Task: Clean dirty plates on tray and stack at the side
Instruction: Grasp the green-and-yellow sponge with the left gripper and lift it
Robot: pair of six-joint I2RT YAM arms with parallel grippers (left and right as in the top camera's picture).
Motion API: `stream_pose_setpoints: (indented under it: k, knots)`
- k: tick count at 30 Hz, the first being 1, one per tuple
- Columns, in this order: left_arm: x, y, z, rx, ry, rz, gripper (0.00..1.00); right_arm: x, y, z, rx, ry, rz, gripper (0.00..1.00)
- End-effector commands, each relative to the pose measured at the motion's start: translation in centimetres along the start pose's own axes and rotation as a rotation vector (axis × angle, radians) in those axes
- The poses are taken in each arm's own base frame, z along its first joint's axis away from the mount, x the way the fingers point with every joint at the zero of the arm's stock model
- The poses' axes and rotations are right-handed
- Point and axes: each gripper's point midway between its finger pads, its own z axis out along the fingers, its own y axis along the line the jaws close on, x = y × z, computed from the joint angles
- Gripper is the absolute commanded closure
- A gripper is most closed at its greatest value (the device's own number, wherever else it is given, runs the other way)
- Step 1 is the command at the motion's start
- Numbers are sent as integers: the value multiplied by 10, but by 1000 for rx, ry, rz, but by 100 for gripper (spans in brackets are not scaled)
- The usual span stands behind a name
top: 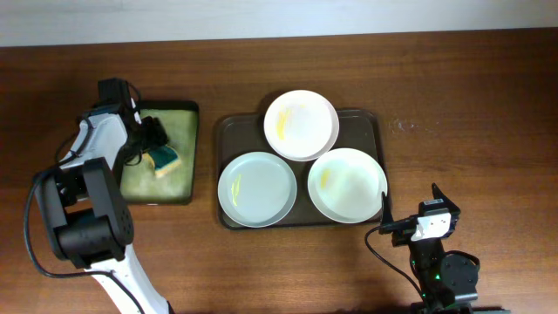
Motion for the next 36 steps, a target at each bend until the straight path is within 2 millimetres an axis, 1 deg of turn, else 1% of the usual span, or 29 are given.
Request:
stream_pose_setpoints:
  k: [1, 2, 4, 5, 7, 8, 9, 10, 11, 12, 14, 15, 17, 19, 21, 24, 26, 27, 29, 31, 33, 34, 35, 36]
  knots:
    - [33, -13, 8, 92, 138, -6, 1, 3, 1, 0, 0, 5, -7, 2]
    - [41, -16, 6, 115, 177, -11, 1, 3, 0, 0, 1, 5, -7, 2]
    - [53, -20, 3, 141, 227, -19, 1, 3, 0, 0, 1, 5, -7, 2]
    - [55, -21, 3, 146, 238, -21, 0, 3, 1, 0, 0, 5, -7, 2]
    - [54, -20, 3, 141, 235, -19, 6, 3, 0, 0, 1, 5, -7, 2]
    - [50, -15, 5, 112, 215, -15, 28, 3, 0, 0, 1, 5, -7, 2]
    - [47, -10, 6, 82, 199, -12, 40, 3, 0, 0, 1, 5, -7, 2]
    - [44, -5, 7, 51, 184, -9, 48, 3, 0, 0, 1, 5, -7, 2]
    - [42, 0, 7, 24, 171, -6, 50, 3, 1, 0, 0, 5, -7, 2]
    - [40, 2, 8, 12, 163, -4, 55, 3, 0, 0, 1, 5, -7, 2]
    - [36, 2, 8, 8, 148, -3, 72, 3, 0, 0, 1, 5, -7, 2]
    - [33, 2, 8, 10, 137, -4, 74, 3, 0, 0, 1, 5, -7, 2]
    - [23, 2, 3, 15, 113, -8, 100, 3, 0, 0, 1, 5, -7, 2]
    - [12, -1, -7, 19, 98, -7, 100, 3, 0, 0, 1, 5, -7, 2]
    - [1, -5, -24, 24, 97, -7, 100, 3, 0, 0, 1, 5, -7, 2]
    - [-26, -14, -85, 34, 91, -7, 100, 3, 1, 0, 0, 5, -7, 2]
    - [-35, -23, -128, 65, 88, -8, 100, 3, 0, 0, 1, 5, -7, 2]
    - [-38, -27, -145, 85, 81, -8, 100, 3, 1, 0, 0, 5, -7, 2]
    - [-41, -35, -166, 126, 70, -6, 100, 3, 0, 0, 1, 5, -7, 2]
    - [-39, -43, -172, 172, 84, -8, 100, 3, 0, 0, 1, 5, -7, 2]
    - [-30, -43, -167, 177, 123, -12, 100, 3, 0, 0, 1, 5, -7, 2]
    - [-24, -42, -160, 170, 152, -16, 100, 3, 0, 0, 1, 5, -7, 2]
    - [-14, -40, -149, 160, 192, -31, 100, 3, 0, 0, 1, 5, -7, 2]
    - [2, -39, -128, 150, 247, -31, 100, 3, 0, 0, 1, 5, -7, 2]
